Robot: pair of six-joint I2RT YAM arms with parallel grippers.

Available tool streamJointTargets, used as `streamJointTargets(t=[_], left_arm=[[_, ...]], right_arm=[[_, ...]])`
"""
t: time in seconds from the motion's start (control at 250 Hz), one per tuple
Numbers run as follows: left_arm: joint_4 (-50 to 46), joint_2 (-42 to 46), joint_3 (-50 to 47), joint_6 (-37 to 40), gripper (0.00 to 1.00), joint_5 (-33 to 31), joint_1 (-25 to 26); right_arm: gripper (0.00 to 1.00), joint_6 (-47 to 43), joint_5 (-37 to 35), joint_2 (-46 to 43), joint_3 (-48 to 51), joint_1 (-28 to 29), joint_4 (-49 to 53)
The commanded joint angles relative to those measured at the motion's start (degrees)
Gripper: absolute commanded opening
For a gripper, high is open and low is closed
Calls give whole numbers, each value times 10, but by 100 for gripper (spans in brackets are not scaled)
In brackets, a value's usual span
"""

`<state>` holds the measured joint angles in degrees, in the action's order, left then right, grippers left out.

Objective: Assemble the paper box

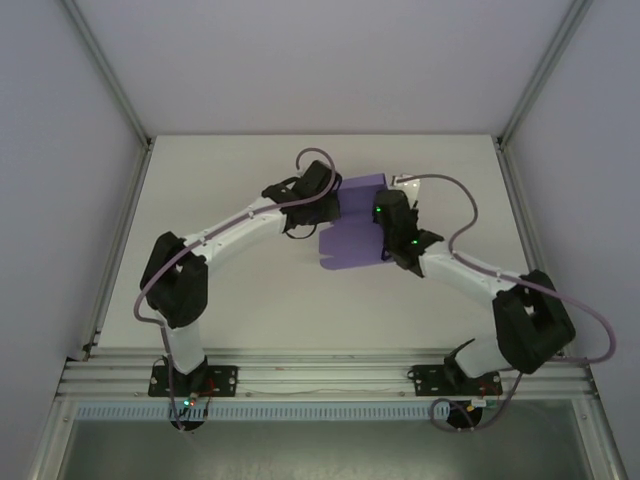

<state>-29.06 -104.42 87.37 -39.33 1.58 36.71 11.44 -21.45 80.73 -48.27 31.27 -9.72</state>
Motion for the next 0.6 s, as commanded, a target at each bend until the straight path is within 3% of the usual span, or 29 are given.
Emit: streamJointTargets(t=[0.0, 0.14, 0.288, 0.404, 0.54, 0.596], left_arm=[[-33, 22, -21, 15, 0, -33, -31], [-24, 31, -26, 28, 0, -17, -30], [-31, 35, -23, 56, 0, -7, -31], [-63, 36, -3, 148, 0, 15, -30], [-152, 34, 27, 330, 0, 85, -30], [-201, 32, 39, 393, 0, 81, -28]], right_arm=[[66, -55, 121, -51, 12, -32, -43], [98, -104, 258, -109, 30, -33, -7], [100, -114, 309, -189, 62, -33, -3], [100, -103, 270, -259, 77, -34, 16], [100, -47, 139, -335, 79, -40, 93], [100, -27, 90, -360, 75, -46, 139]])
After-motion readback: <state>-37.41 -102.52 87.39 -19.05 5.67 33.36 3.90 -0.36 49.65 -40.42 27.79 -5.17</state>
